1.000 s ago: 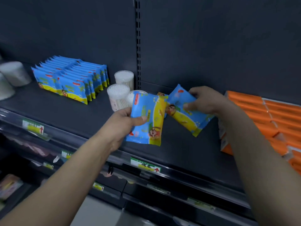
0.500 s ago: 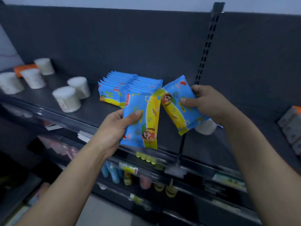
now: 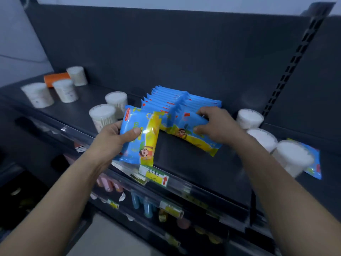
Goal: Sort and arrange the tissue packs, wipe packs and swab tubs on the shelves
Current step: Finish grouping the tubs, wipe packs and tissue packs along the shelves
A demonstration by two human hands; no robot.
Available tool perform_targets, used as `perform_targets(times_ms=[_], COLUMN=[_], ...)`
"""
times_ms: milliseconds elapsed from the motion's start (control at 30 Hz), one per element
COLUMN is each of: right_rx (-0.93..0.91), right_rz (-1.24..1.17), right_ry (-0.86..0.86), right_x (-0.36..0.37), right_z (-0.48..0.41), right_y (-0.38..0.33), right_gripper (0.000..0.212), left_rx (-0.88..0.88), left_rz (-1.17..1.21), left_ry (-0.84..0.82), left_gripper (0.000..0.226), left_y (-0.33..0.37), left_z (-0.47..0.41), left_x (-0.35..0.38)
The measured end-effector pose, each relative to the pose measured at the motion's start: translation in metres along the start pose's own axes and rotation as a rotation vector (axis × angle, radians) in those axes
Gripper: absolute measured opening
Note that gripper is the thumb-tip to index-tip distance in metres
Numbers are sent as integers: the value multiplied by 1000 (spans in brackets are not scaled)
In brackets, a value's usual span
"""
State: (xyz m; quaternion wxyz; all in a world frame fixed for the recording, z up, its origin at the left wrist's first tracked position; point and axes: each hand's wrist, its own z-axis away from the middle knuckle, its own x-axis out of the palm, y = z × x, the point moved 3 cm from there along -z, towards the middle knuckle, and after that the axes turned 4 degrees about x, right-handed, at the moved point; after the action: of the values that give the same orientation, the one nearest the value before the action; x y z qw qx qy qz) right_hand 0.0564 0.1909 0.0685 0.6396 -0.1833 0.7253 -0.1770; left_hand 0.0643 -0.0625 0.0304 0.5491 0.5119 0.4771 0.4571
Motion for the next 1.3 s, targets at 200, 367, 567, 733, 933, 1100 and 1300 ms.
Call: perform_targets(times_ms=[200, 367, 567, 733, 933, 1100, 1300], right_rx=[-38, -5, 161, 329, 461, 508, 478], right_rz=[226, 422, 548, 610, 675, 708, 742], right_ry=[-51, -76, -35, 16, 155, 173, 193], right_x=[26, 38, 54, 67, 79, 79, 80], right_z=[-30, -41, -52, -56, -50, -47, -45], right_y=[-15, -19, -25, -35, -36, -33, -32], right_gripper=[26, 27, 32, 41, 39, 42, 43], left_rx=[65, 253, 490, 633, 837, 1007, 1058], left_rz=[-217, -686, -1000, -1175, -1268, -1282, -1264], left_ry=[-17, -165, -409, -551, -477, -381, -365], left_gripper=[16, 13, 14, 17, 30, 51, 57], left_y=[2, 2, 1, -11, -14, -11, -12], left_z=[-39, -85, -139, -165, -172, -174, -177], left_x=[-22, -15, 0, 9, 12, 12, 11])
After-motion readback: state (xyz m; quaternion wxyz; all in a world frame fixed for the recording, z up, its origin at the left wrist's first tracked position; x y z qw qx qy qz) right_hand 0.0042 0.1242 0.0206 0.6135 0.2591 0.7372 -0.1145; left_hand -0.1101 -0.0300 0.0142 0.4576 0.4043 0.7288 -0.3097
